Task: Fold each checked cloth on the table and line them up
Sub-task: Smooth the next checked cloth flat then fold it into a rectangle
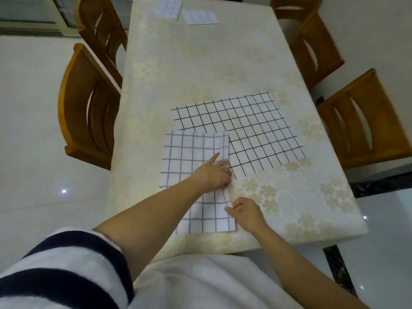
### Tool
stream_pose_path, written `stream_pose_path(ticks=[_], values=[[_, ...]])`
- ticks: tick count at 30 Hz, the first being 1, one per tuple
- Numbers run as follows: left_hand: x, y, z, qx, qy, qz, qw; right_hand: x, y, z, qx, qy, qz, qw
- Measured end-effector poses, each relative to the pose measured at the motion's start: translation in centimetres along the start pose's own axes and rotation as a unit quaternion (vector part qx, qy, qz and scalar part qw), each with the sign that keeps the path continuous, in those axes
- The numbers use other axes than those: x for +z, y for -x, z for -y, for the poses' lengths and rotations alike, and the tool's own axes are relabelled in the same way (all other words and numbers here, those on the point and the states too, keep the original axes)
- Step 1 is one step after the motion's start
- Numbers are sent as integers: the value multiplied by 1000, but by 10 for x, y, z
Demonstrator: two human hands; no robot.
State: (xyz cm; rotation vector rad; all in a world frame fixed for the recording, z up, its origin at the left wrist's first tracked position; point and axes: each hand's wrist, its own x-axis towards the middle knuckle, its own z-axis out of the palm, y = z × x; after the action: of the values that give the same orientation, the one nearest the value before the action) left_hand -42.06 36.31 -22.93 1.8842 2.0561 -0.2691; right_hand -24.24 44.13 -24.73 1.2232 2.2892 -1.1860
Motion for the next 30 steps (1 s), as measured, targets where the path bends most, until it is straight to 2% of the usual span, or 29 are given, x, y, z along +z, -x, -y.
stream_pose_path(ticks=[5, 9, 12, 16, 19, 23, 27, 30], values=[[-3, 11, 39, -73, 10, -65, 995, -43, -12, -15, -25, 18, 26, 999], [-2, 21, 60, -87, -5, -89, 992, -72, -27, -16, -33, 39, 38, 998], [7, 23, 69, -120, 28, -119, 985, -83, -42, -13, -42, 66, 38, 996], [15, 36, 83, -199, 105, -112, 968, -100, -66, -13, -37, 88, 10, 995], [20, 48, 99, -254, 224, -124, 933, -115, -82, -10, -26, 63, -21, 997], [26, 61, 118, -315, 378, -142, 859, -132, -101, 4, -7, 18, -57, 998], [23, 66, 125, -337, 437, -183, 814, -138, -123, 17, -15, -18, -99, 995], [29, 64, 129, -361, 436, -207, 798, -133, -136, 32, -38, -6, -144, 989]])
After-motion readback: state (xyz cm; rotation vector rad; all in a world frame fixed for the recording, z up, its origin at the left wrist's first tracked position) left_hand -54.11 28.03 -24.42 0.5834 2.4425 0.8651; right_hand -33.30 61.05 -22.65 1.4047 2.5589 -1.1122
